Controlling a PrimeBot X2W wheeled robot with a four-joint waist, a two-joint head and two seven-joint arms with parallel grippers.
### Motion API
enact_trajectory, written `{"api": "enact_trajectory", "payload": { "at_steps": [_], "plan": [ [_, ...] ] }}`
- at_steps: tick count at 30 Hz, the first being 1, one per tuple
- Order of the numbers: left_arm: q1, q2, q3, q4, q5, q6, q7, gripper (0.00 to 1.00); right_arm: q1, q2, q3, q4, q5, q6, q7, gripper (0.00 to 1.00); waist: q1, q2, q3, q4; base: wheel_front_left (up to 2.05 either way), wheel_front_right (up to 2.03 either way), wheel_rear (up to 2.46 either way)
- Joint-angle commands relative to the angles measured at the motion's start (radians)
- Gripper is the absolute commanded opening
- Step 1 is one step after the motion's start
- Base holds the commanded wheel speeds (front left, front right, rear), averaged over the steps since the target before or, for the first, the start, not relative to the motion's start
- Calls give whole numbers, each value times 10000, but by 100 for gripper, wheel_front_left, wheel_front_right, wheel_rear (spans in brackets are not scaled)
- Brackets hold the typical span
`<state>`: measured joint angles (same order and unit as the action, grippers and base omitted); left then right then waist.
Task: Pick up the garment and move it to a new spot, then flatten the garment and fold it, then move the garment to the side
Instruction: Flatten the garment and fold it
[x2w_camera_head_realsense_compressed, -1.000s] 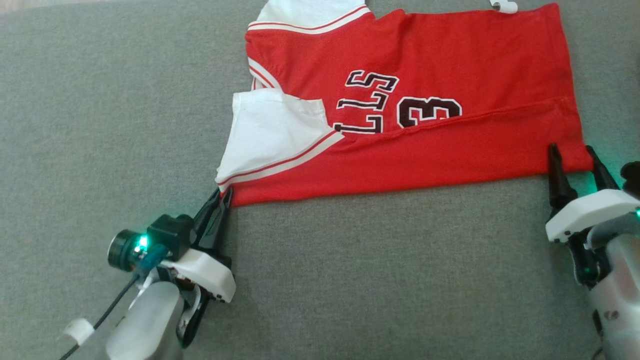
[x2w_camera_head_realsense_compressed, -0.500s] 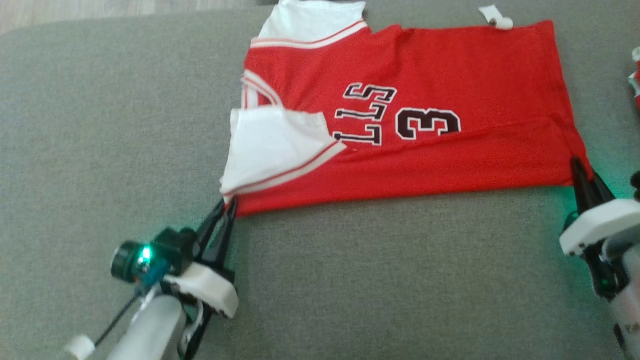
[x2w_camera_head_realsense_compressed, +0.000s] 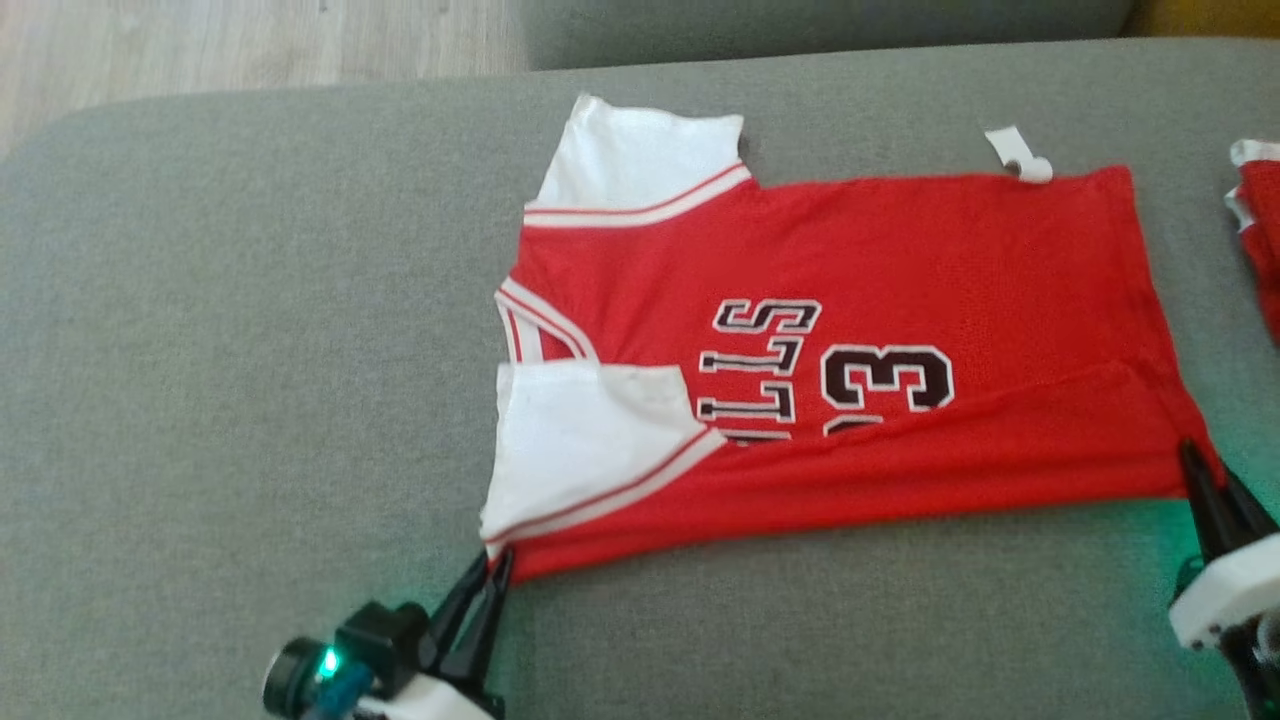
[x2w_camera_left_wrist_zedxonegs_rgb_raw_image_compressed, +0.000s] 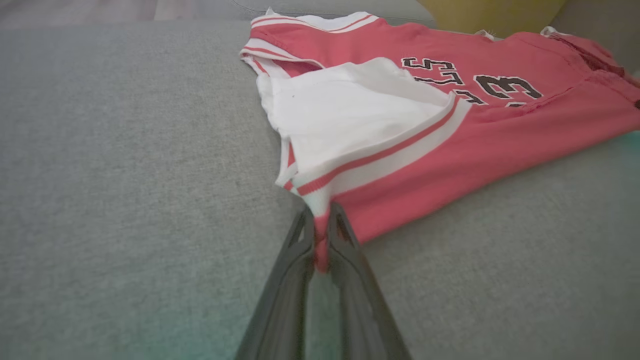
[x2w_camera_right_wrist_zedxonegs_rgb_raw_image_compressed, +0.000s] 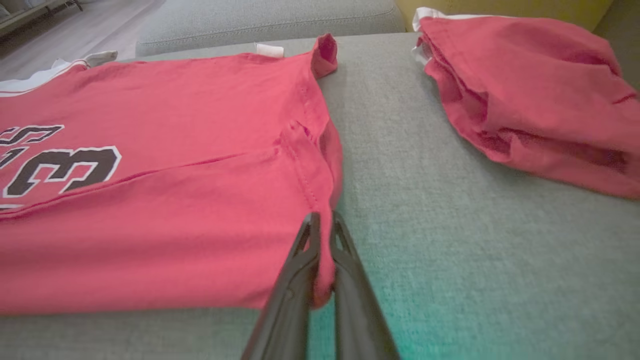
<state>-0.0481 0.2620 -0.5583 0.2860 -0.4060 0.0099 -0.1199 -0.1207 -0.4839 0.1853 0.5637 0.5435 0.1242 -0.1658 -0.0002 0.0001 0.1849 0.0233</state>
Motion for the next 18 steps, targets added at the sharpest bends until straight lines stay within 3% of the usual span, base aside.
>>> {"api": "enact_trajectory", "payload": {
  "at_steps": [1, 6, 7, 8, 9, 10, 12, 13, 18],
  "plan": [
    [-43, 249, 295, -303, -39, 113, 6, 0, 142, -484, -29, -248, -81, 65, 5, 0, 2, -1, -33, -27, 0, 0, 0],
    [364, 383, 139, -887, -70, 225, 367, 0, 807, -388, -467, -927, -347, 65, 422, 0, 2, -1, -63, -42, 0, 0, 0],
    [397, 409, 129, -973, -82, 239, 423, 0, 891, -348, -562, -1046, -413, 65, 506, 4, 2, -1, -60, -42, 0, 0, 0],
    [408, 432, 124, -1030, -87, 255, 469, 0, 962, -305, -657, -1154, -484, 65, 584, 28, 2, -1, -55, -43, 0, 0, 0],
    [402, 454, 121, -1060, -85, 280, 524, 0, 1020, -263, -755, -1253, -566, 65, 662, 45, 2, -1, -47, -46, 0, 0, 0],
    [380, 480, 105, -1064, -66, 307, 611, 11, 1064, -211, -871, -1345, -658, 65, 728, 100, 2, -1, -32, -51, 0, 0, 0],
    [295, 504, 85, -1089, -56, 330, 748, 48, 1091, -72, -1075, -1589, -816, 65, 795, 100, 2, -1, 20, -81, 0, 0, 0],
    [232, 502, 95, -1121, -67, 341, 793, 100, 1095, -8, -1120, -1754, -880, 65, 817, 100, 2, -1, 48, -107, 0, 0, 0],
    [-263, 662, 254, -1495, -15, 351, 842, 100, 1075, 251, -1365, -2600, -1188, 65, 868, 100, 2, -1, 236, -328, 0, 0, 0]
  ]
}}
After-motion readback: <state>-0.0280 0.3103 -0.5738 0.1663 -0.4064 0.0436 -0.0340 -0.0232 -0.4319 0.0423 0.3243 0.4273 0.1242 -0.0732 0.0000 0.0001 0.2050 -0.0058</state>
